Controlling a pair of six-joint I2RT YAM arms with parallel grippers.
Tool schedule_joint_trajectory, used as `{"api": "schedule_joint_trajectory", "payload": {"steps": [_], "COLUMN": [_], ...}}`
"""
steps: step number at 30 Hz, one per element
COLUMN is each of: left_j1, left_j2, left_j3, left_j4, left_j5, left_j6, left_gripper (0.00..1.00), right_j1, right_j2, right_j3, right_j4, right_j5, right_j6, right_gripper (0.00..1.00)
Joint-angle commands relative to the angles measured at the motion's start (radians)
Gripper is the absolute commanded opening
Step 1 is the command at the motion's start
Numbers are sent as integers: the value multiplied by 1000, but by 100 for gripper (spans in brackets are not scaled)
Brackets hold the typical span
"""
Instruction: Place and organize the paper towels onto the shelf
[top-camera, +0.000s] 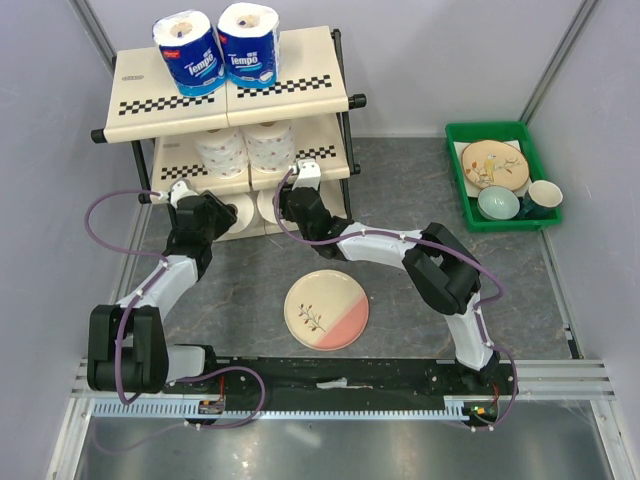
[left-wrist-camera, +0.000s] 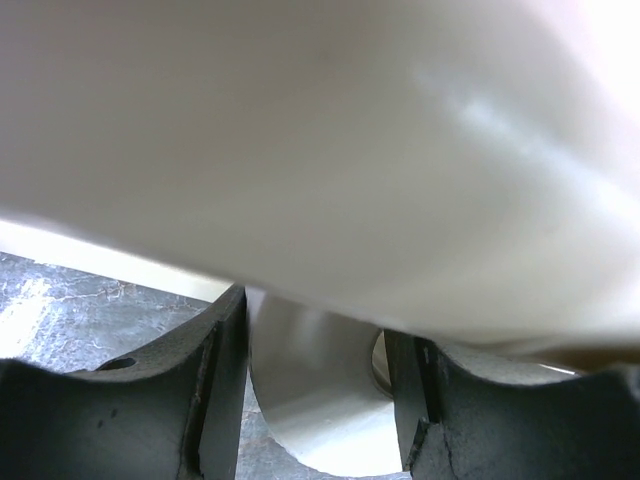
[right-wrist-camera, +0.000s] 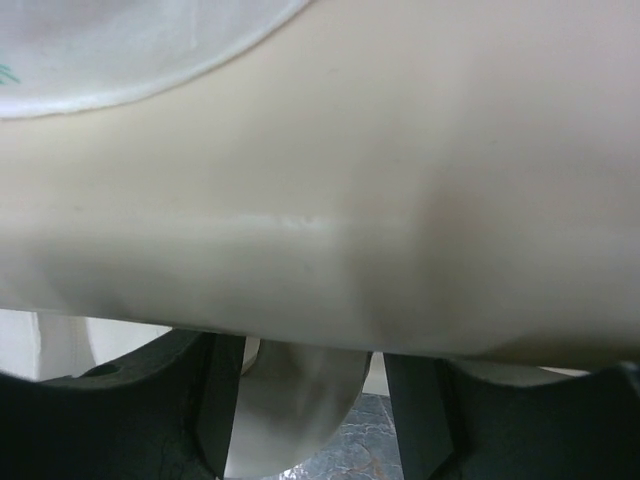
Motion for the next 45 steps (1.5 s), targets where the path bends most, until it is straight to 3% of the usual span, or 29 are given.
{"api": "schedule_joint_trajectory", "payload": {"steps": [1, 6, 20, 35, 40, 45], "left_j1": [5, 5, 5, 5, 5, 3], "left_j2": [-52, -87, -141, -481, -443, -343], "left_j3": [29, 30, 14, -230, -305, -341], "left_j4": [77, 64, 47, -13, -29, 90], "left_j5": [16, 12, 9, 62, 38, 61], "left_j6": [-36, -39, -34, -112, -183, -202], "left_gripper": [62, 71, 72, 72, 72, 71], "right_j1": [4, 4, 6, 4, 4, 4], "right_j2": [-28, -44, -97, -438, -567, -656], "right_j3": [34, 18, -43, -422, -543, -615], "right_j4": [78, 90, 115, 157, 146, 129], "right_j5": [-33, -35, -41, -61, -56, -24], "right_j6": [6, 5, 3, 91, 121, 123], "right_gripper": [63, 69, 72, 73, 73, 74]}}
